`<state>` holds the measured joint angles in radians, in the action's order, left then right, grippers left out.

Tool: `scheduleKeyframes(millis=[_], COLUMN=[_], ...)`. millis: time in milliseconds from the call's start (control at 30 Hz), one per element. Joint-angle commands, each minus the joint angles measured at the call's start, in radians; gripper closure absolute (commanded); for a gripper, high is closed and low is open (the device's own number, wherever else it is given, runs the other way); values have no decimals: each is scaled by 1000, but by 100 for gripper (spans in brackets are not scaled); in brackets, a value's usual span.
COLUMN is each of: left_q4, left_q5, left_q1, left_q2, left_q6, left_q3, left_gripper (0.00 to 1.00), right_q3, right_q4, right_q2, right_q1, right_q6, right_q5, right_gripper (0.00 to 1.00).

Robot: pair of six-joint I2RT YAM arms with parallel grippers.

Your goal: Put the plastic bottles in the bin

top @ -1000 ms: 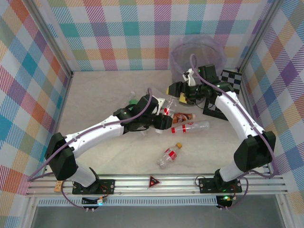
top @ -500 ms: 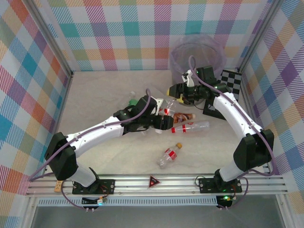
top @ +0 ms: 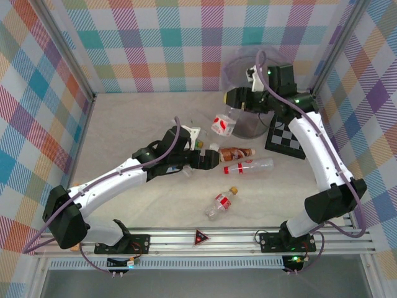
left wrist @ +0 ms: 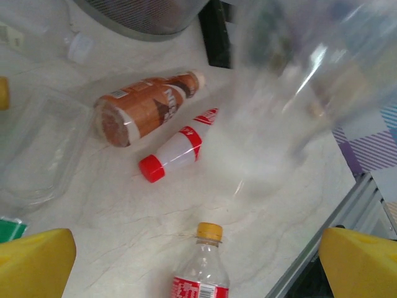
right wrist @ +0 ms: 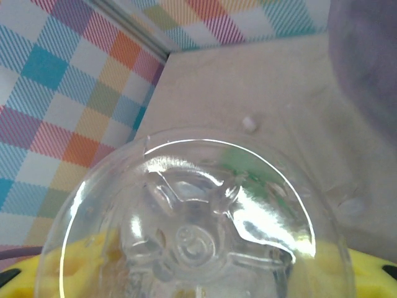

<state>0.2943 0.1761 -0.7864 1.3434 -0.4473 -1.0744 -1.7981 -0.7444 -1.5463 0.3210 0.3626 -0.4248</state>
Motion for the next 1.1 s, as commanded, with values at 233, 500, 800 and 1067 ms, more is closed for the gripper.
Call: scheduleKeyframes(millis=[233, 500, 800, 1067], left_q4=[23, 88, 150, 144], left_q5=[-59, -81, -116, -132], left_q1=[23, 22, 22, 22], left_q2=[-21, -30, -76, -90], left_q6=[-44, -40, -37, -32], left_q3=[44, 24, 16, 34], left_gripper=[0, 0, 0, 0], right_q3=[-284, -345, -364, -418], right_q4=[11, 142, 247, 241], right_q2=[-29, -101, -217, -349], right_q1=[-82, -178, -239, -251], right_q6=[-83, 4, 73, 94], right_q5=[152, 218, 255, 250], right_gripper=[43, 43, 43, 42])
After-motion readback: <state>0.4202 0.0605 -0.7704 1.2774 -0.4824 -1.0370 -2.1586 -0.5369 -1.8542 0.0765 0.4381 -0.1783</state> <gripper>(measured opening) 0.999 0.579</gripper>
